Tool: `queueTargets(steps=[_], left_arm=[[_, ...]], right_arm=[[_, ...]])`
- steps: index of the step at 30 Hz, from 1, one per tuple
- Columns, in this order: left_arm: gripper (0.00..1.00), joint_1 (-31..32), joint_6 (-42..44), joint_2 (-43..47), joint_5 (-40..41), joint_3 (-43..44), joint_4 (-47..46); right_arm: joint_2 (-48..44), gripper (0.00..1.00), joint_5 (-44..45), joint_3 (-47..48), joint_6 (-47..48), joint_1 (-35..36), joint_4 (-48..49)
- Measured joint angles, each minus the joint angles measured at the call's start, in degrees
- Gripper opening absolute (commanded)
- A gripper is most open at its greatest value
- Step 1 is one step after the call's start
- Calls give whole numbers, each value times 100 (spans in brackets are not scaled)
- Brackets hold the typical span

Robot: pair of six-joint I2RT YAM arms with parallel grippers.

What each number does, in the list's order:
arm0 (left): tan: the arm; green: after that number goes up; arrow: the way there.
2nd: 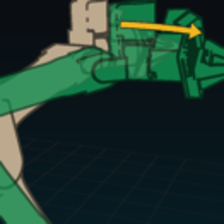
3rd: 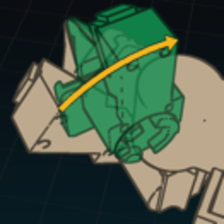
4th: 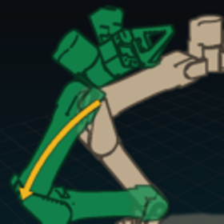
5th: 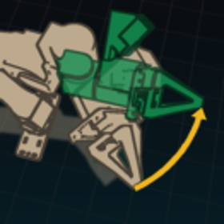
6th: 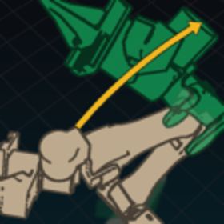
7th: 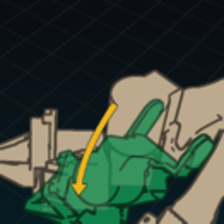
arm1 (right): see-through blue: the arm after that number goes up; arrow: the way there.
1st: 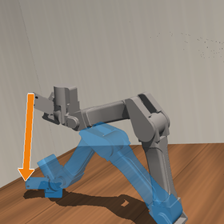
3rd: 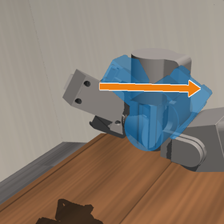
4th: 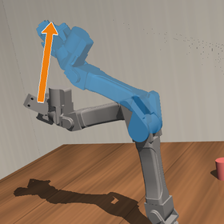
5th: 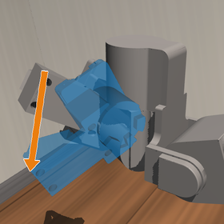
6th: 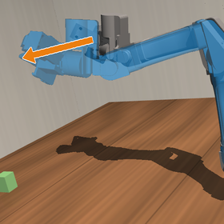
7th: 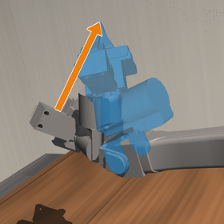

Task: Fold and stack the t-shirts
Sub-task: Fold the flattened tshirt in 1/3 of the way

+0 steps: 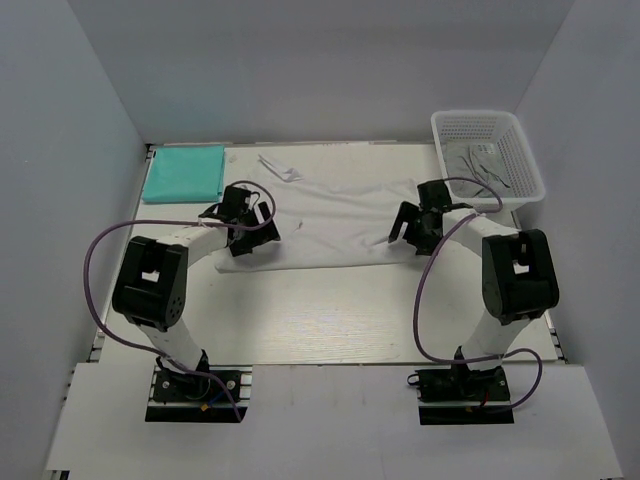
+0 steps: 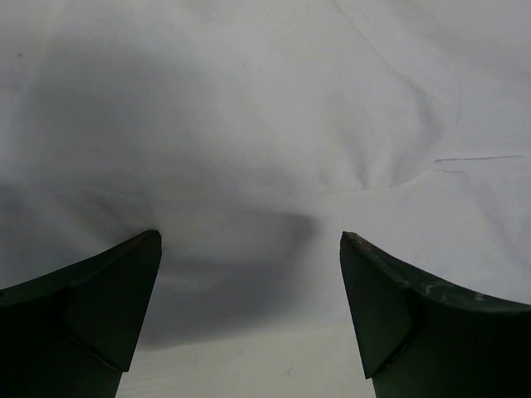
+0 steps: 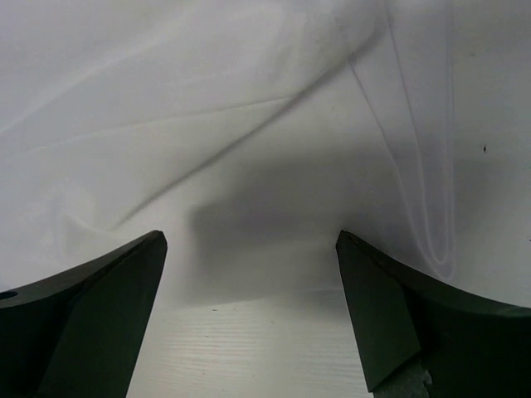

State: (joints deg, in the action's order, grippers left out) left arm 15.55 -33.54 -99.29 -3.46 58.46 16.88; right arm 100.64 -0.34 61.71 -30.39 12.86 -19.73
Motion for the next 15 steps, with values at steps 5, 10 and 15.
queueTargets(steps=[5, 10, 15], left_arm=[[100, 0, -153, 544, 107, -728, -175], [100, 7, -525, 1491, 74, -1641, -28], [100, 55, -1012, 3383, 90, -2660, 1340]], right_arm=[[-535, 90, 127, -708, -13, 11, 197], [-1493, 90, 175, -1720, -90, 122, 378], [-2776, 90, 173, -2660, -85, 385, -76]])
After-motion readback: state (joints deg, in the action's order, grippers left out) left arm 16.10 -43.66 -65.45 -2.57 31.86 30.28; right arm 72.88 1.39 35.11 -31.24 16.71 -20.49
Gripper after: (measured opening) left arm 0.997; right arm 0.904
